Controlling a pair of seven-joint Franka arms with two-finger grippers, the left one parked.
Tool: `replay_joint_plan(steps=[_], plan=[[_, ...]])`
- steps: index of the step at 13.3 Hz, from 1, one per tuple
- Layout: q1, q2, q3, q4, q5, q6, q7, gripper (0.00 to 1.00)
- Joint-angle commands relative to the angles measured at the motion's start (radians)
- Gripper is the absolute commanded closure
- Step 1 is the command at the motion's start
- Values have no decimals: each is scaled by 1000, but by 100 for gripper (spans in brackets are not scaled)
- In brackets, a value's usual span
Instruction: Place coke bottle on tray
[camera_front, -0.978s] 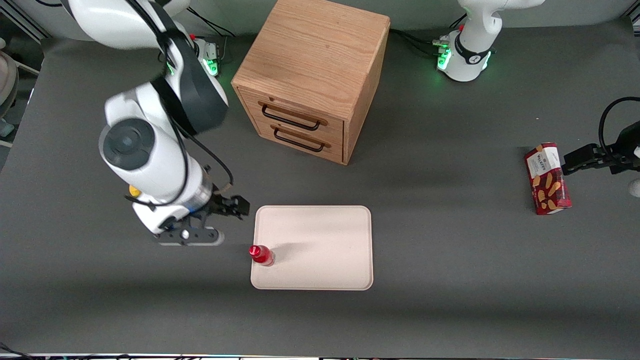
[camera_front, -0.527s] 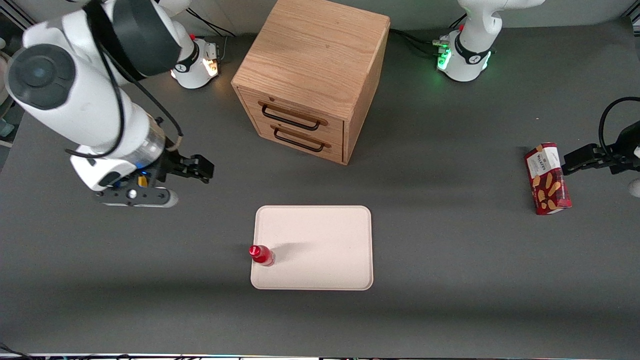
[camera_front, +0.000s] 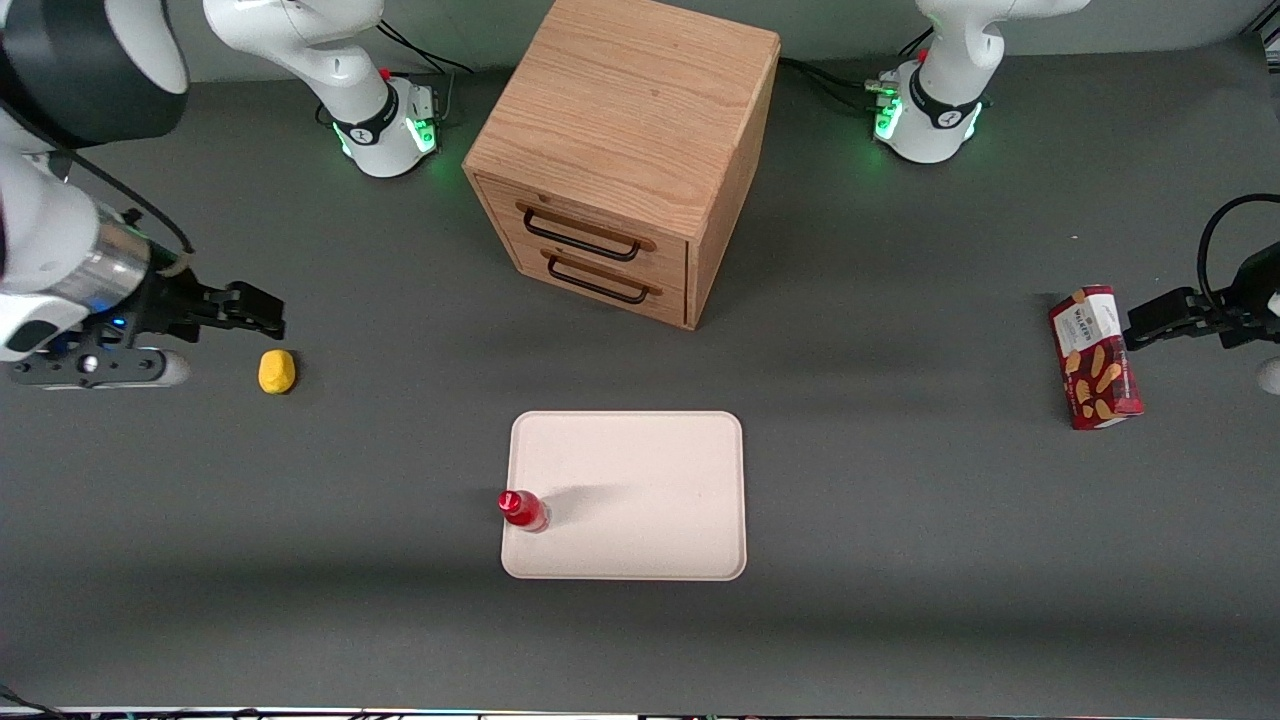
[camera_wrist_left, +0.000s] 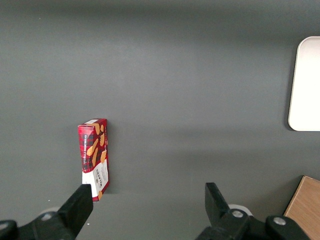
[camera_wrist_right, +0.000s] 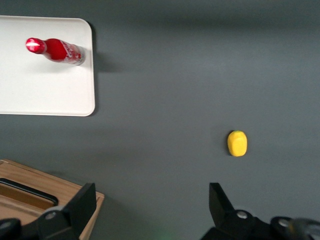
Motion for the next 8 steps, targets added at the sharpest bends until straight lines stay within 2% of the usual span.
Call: replay_joint_plan(steps=[1, 4, 6, 8], plan=[[-51, -128, 6, -193, 15, 106, -78, 0], [-141, -159, 28, -238, 15, 128, -147, 0], [-212, -155, 72, -237, 15, 128, -170, 0], [-213, -153, 71, -231, 13, 128, -170, 0]])
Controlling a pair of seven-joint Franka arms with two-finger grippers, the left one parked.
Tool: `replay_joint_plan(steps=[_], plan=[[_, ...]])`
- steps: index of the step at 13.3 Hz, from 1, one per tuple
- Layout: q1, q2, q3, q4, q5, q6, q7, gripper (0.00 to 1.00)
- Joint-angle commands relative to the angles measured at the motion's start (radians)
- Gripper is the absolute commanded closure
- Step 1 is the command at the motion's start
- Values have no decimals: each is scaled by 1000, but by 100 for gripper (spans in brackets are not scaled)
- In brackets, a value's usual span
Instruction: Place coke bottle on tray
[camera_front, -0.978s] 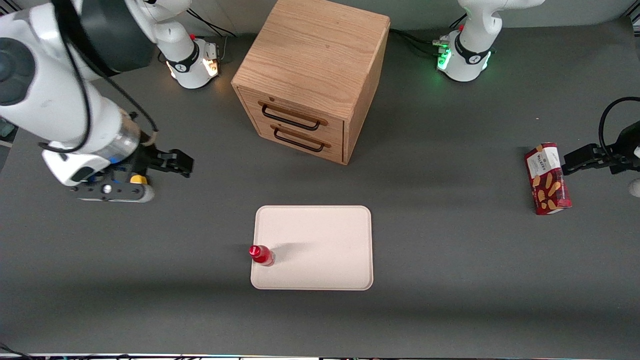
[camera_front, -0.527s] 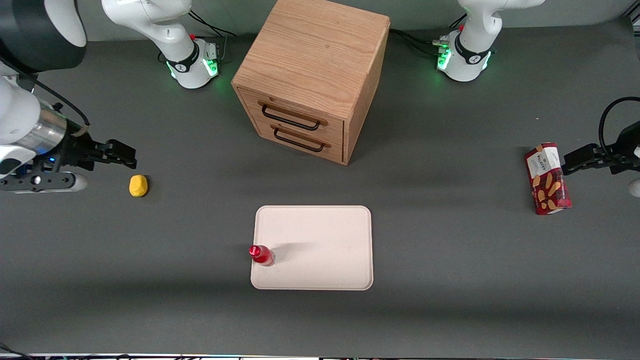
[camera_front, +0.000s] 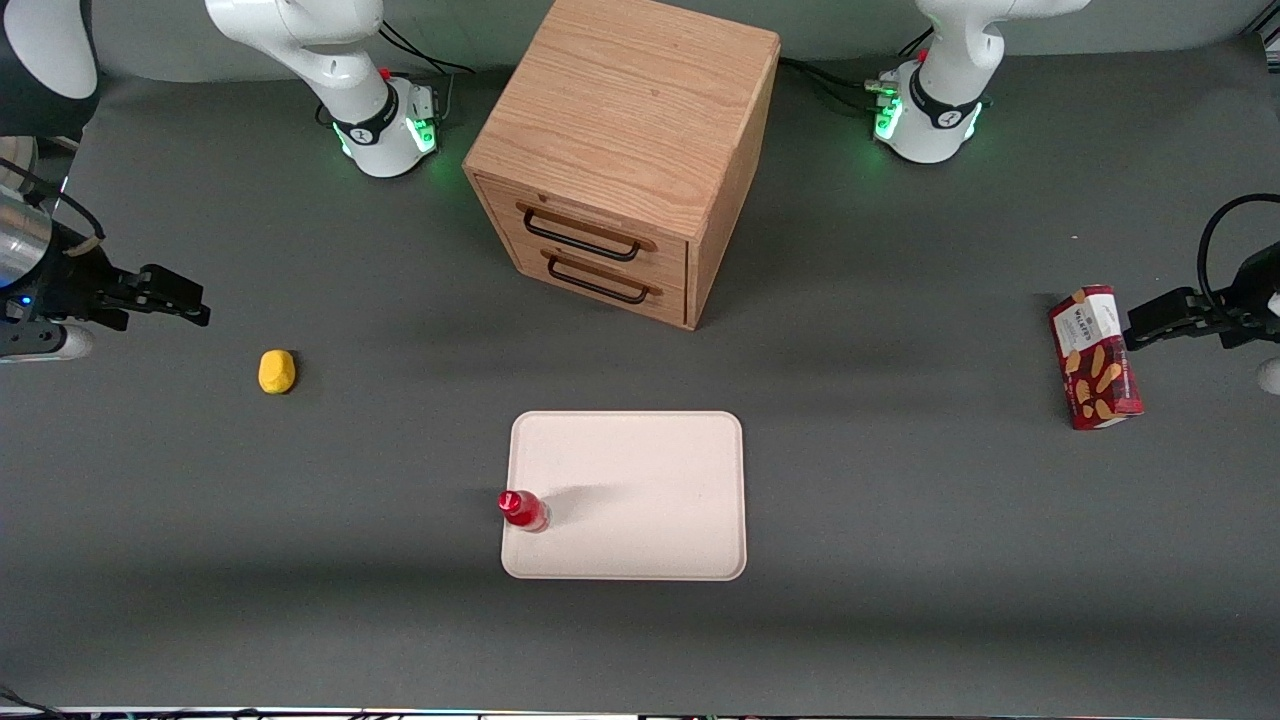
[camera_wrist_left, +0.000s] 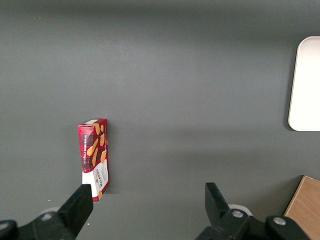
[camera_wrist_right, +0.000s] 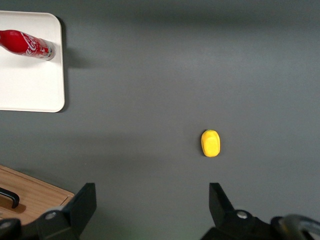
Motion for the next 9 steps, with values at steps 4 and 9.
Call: replay_joint_plan(steps=[4, 9], plan=[[-11, -23, -2, -12, 11, 22, -18, 0], [15, -23, -28, -1, 14, 23, -16, 0]])
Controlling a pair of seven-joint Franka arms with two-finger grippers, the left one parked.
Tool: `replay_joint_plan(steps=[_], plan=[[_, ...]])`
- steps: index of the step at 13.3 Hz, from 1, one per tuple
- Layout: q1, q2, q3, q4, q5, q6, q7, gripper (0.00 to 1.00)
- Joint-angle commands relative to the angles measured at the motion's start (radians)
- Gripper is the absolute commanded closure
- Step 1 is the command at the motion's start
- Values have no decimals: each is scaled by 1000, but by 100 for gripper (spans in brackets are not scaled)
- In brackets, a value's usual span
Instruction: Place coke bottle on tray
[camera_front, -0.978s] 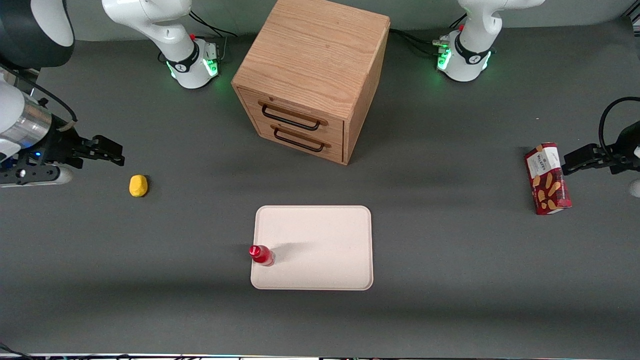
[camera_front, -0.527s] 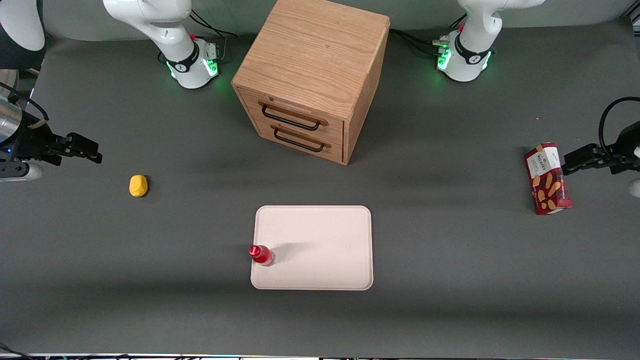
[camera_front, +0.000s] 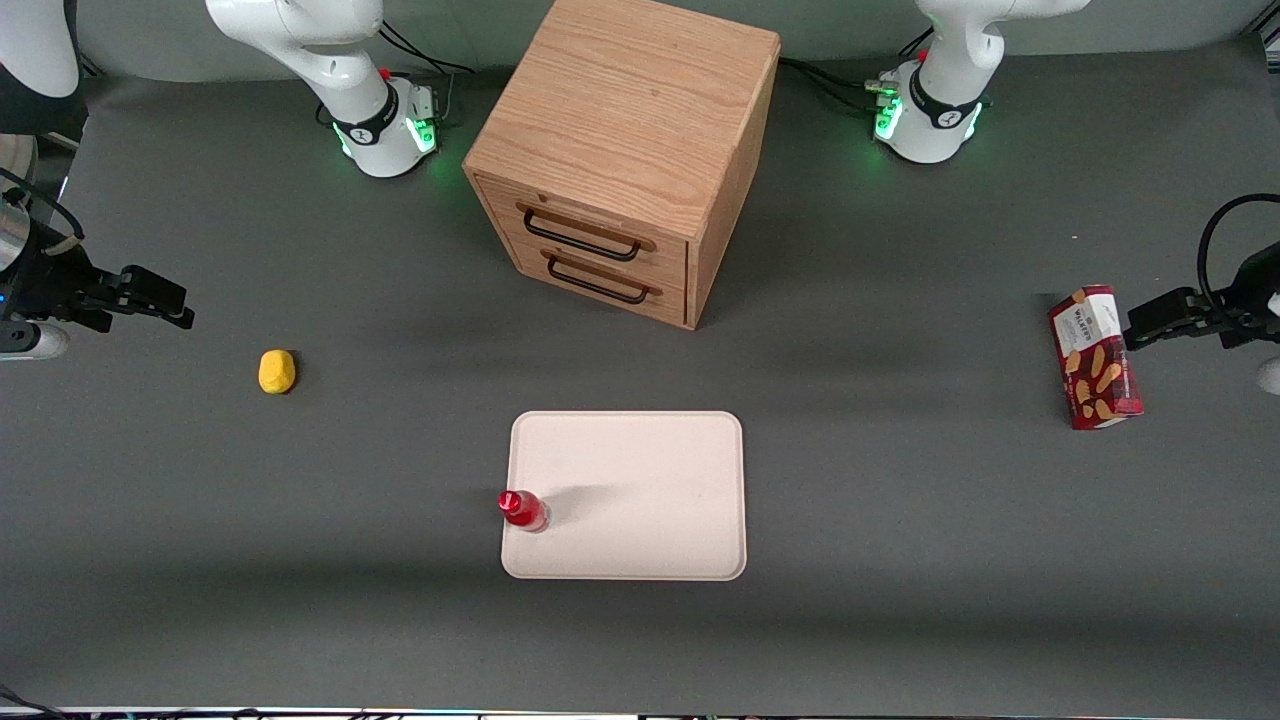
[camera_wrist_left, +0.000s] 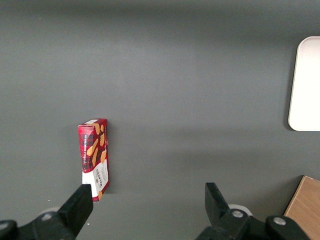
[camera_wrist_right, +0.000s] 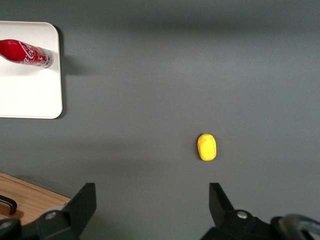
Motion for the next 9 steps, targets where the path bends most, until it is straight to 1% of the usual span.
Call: replay_joint_plan(steps=[1, 9], plan=[[15, -16, -15, -1, 14, 7, -17, 0], [15, -16, -9, 8, 11, 4, -19, 0]])
